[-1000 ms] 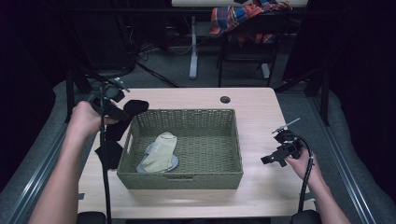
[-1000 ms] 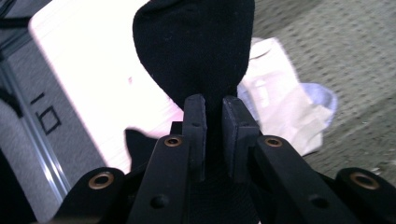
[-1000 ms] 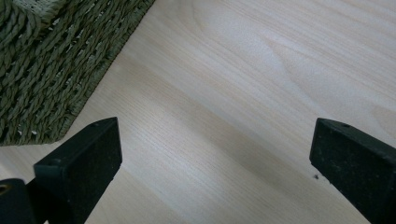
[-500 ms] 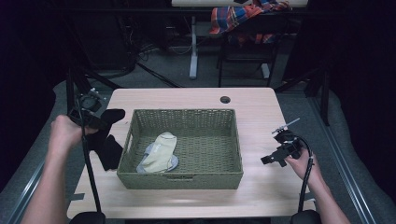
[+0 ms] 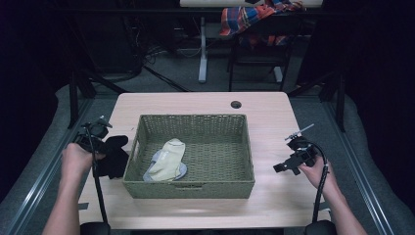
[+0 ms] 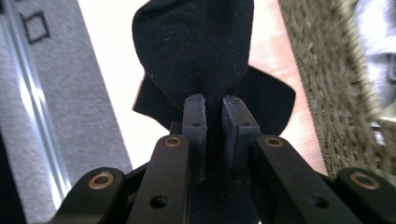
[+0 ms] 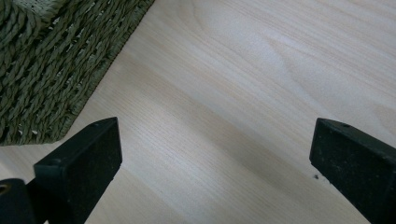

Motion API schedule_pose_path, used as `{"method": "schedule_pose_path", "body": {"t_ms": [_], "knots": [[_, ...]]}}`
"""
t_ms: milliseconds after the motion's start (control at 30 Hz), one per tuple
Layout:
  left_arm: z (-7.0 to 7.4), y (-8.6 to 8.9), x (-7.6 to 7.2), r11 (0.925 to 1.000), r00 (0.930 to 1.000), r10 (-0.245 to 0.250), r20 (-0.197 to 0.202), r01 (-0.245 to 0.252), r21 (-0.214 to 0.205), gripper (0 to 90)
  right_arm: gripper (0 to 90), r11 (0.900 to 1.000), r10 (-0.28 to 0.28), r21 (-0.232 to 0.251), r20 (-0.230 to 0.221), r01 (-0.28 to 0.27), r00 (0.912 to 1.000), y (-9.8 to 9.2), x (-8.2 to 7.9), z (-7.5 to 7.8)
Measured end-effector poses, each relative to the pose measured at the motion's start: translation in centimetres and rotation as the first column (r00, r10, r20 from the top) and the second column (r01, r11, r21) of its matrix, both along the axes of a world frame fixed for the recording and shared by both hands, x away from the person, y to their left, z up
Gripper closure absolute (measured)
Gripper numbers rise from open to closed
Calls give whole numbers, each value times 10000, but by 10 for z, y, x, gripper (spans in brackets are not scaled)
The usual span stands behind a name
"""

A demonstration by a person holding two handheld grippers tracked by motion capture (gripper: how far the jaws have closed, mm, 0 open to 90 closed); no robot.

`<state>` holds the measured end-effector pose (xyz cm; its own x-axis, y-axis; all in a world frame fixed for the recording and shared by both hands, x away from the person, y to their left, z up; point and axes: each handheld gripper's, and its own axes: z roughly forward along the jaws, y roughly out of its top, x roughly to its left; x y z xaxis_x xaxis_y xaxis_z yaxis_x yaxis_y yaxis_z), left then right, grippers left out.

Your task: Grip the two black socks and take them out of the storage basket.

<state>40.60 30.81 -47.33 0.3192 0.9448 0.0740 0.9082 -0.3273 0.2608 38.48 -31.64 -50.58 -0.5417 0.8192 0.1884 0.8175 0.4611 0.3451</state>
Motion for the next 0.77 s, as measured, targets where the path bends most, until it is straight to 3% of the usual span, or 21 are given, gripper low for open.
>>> {"method": "schedule_pose_path", "body": {"t_ms": [167,200,300,367,500,567,700,767], "knots": [[-25,0,1,9997,9992,220,-320,-223,-82,807,21,10000,-28,37,4,28,10000,0,0,0],[-28,0,1,9996,9990,251,-361,-256,-131,806,20,9994,-292,168,145,290,9995,1,-2,-2],[-31,2,1,9991,9986,330,-410,-340,-248,798,21,9994,-312,181,164,309,9994,1,-1,-2],[-33,3,0,9979,9983,329,-477,-354,-545,769,21,9995,-272,181,136,270,9995,1,-1,-2],[-30,6,-3,9949,9975,532,-463,-570,-831,476,21,9999,88,-73,-36,-89,10000,0,0,1],[-24,8,-5,9933,9979,565,-326,-595,-990,406,21,9995,-282,156,162,279,9995,1,-1,-1],[-2,11,-15,9933,9954,827,483,-784,-851,193,21,10000,-6,-40,-16,6,10000,0,1,-1],[11,12,-20,9925,9911,936,942,-854,-876,156,21,9996,-262,117,124,261,9996,2,-1,-2]]}}
